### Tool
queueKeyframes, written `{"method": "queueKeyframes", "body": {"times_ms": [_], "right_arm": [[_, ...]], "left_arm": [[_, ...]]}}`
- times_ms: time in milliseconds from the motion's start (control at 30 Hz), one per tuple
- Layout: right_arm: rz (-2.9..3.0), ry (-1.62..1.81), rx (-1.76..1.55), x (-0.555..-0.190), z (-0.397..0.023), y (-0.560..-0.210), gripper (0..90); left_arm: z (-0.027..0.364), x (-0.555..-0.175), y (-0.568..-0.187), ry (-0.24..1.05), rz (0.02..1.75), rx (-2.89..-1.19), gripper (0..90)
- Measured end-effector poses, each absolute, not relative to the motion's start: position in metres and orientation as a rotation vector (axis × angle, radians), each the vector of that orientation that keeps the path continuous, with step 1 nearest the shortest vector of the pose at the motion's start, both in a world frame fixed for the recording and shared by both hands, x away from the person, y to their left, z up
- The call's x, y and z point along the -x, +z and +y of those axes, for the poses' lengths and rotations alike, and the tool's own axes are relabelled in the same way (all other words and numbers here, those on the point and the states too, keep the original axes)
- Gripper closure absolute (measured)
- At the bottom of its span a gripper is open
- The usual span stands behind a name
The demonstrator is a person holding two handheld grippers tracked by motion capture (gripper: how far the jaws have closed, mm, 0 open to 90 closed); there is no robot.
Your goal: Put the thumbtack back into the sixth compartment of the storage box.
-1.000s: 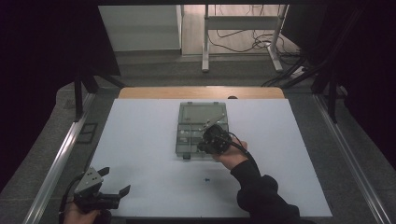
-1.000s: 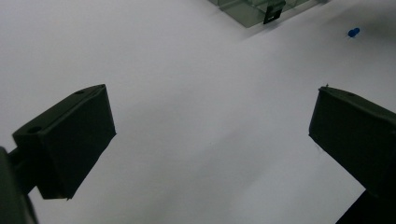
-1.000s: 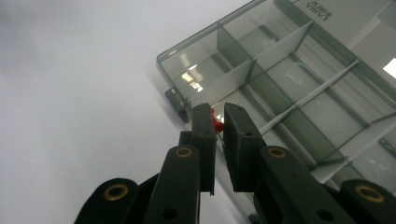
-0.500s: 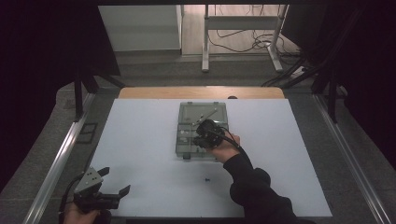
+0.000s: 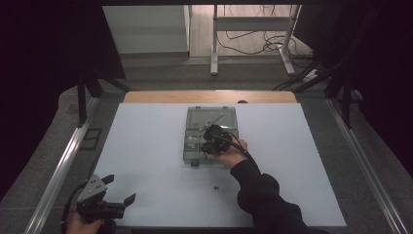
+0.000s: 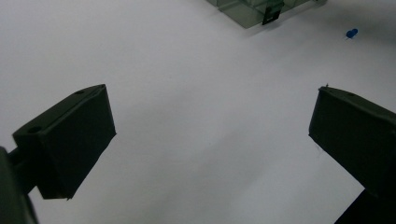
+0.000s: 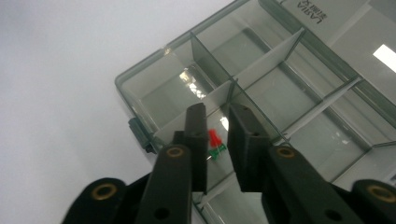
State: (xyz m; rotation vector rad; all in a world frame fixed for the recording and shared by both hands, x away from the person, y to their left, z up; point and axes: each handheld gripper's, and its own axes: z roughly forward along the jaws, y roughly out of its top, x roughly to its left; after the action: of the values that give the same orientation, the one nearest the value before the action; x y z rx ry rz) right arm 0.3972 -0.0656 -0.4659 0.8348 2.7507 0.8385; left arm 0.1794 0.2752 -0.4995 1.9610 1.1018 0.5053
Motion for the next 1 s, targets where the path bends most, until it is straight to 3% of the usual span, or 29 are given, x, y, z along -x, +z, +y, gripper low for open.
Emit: {"method": "queueKeyframes", "body": {"times_ms": [367, 600, 733, 1000], "right_arm": [[2.745, 0.848, -0.813, -0.387, -0.075, -0.456, 56.4], [2.731, 0.866, -0.774, -0.376, -0.083, -0.454, 37.6], [2.734, 0.891, -0.772, -0.371, -0.088, -0.453, 32.9], [2.711, 0.915, -0.797, -0.360, -0.098, -0.453, 12.7]], "left_arm": [[0.275, -0.179, -0.499, 0.507, 1.099, -1.966, 0.9], [0.274, -0.179, -0.499, 0.509, 1.097, -1.968, 0.9], [0.274, -0.179, -0.499, 0.511, 1.096, -1.969, 1.0], [0.274, -0.179, -0.499, 0.513, 1.096, -1.972, 1.0]]}}
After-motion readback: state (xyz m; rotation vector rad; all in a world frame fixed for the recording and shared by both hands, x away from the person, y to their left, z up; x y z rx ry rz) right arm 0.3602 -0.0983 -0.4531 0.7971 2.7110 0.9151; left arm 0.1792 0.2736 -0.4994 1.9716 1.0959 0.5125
